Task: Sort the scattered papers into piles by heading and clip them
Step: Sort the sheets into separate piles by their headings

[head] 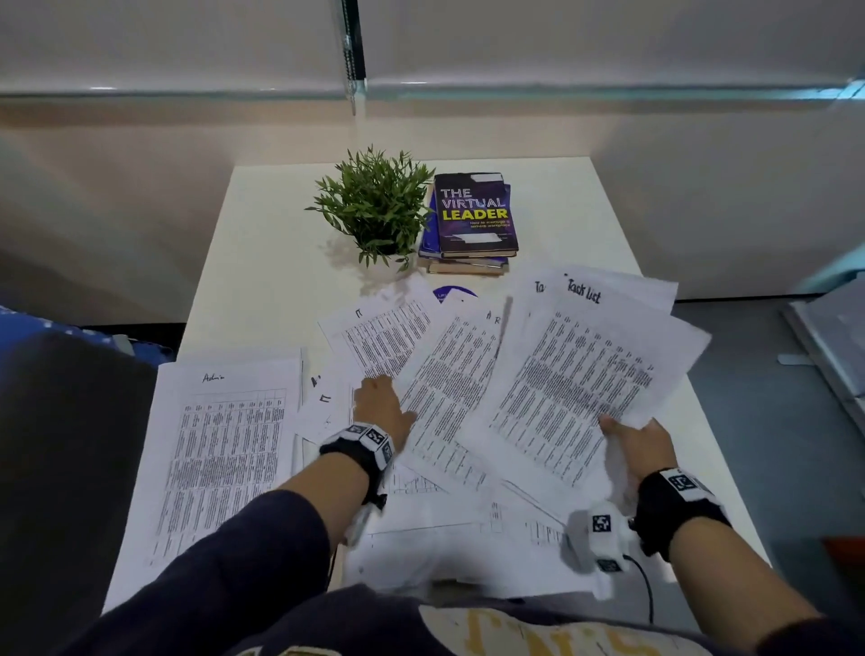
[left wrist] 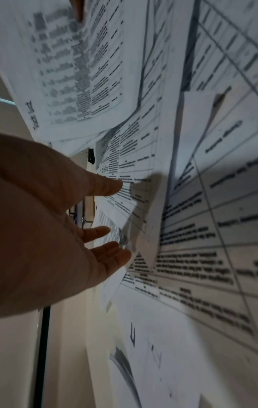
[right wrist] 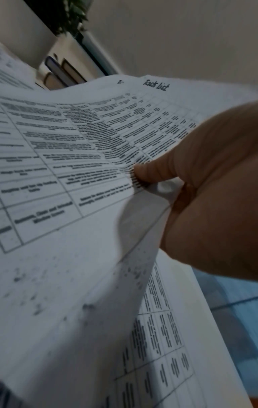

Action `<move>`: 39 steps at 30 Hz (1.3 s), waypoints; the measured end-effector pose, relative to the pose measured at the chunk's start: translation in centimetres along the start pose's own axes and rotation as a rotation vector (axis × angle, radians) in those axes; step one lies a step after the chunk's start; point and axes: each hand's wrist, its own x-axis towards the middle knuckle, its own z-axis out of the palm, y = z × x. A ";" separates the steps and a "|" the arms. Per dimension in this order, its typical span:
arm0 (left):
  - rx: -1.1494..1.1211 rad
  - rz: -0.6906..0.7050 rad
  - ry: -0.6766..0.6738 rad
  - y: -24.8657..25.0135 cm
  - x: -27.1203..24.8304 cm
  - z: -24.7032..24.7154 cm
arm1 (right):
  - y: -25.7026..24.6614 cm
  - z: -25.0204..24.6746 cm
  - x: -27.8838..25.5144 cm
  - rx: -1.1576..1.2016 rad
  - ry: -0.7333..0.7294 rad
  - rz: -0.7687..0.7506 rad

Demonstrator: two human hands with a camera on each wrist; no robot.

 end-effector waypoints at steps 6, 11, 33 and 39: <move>-0.123 -0.107 -0.097 0.6 1.2 -0.1 | 0.9 0.3 0.7 0.099 -0.011 0.012; -0.240 -0.005 -0.018 0.8 0.8 -1.1 | -0.2 0.9 0.1 0.049 -0.023 0.078; -0.436 -0.139 -0.136 -2.7 -3.5 -3.0 | -2.3 3.4 -3.1 0.194 -0.314 0.094; -0.506 -0.067 0.030 -2.6 -4.4 -6.0 | -2.3 5.9 -3.6 0.196 -0.378 0.069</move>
